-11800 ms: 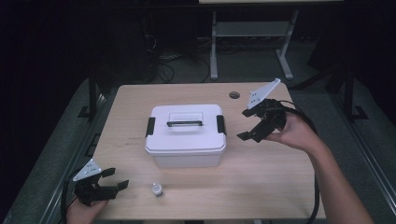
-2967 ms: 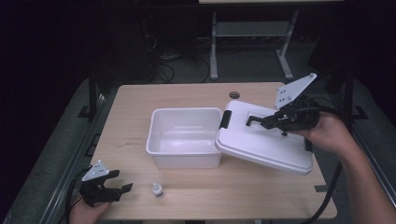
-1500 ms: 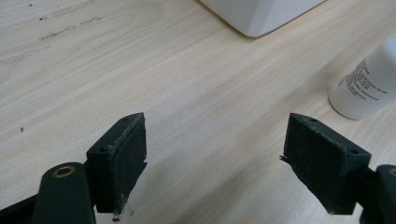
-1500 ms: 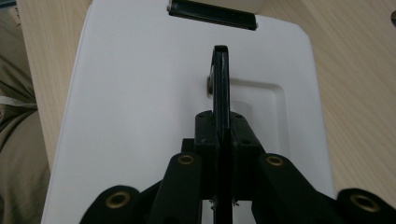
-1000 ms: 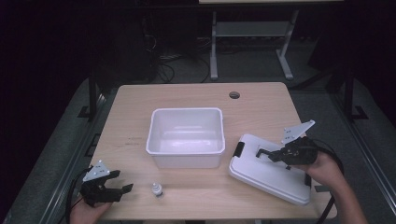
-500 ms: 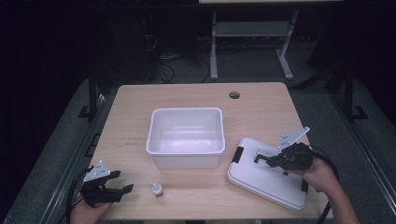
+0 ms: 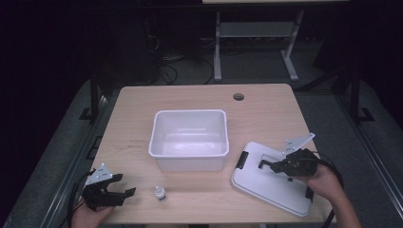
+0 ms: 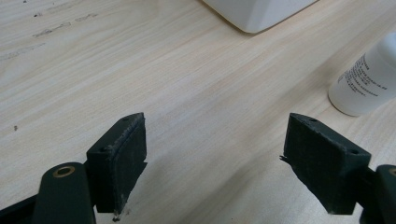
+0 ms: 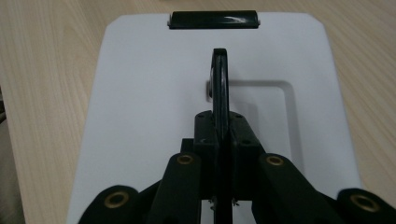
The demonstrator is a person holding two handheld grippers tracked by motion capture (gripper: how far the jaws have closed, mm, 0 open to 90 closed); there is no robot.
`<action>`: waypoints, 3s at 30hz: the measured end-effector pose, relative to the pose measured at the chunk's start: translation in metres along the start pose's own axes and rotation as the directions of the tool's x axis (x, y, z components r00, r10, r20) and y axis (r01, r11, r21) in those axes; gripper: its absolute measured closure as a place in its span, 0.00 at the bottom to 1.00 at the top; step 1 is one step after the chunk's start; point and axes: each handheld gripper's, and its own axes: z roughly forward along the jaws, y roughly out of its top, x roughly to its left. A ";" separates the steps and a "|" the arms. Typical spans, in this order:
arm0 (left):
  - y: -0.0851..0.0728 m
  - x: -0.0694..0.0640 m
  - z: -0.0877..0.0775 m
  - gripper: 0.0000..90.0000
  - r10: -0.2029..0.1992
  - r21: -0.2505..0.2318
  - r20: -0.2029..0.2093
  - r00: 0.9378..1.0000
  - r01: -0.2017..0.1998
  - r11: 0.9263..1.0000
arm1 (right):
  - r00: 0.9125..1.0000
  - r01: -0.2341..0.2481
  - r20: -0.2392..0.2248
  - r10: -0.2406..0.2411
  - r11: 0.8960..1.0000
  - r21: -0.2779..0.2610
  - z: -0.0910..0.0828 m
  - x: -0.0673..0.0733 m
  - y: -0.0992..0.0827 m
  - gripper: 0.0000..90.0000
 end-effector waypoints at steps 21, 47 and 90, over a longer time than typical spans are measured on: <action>0.001 -0.003 0.002 0.23 0.012 0.015 0.012 1.000 -0.012 1.000 | 1.000 -0.021 0.015 0.021 0.998 -0.051 -0.007 0.019 -0.003 0.73; 0.005 -0.010 0.005 0.23 0.038 0.024 0.021 0.999 -0.039 0.999 | 0.999 -0.018 0.042 0.023 0.994 -0.104 -0.011 0.031 -0.007 0.65; 0.056 -0.048 -0.006 0.25 0.225 0.158 0.256 0.940 -0.271 0.950 | 0.999 -0.011 0.051 0.015 0.997 -0.080 -0.003 0.032 -0.001 0.52</action>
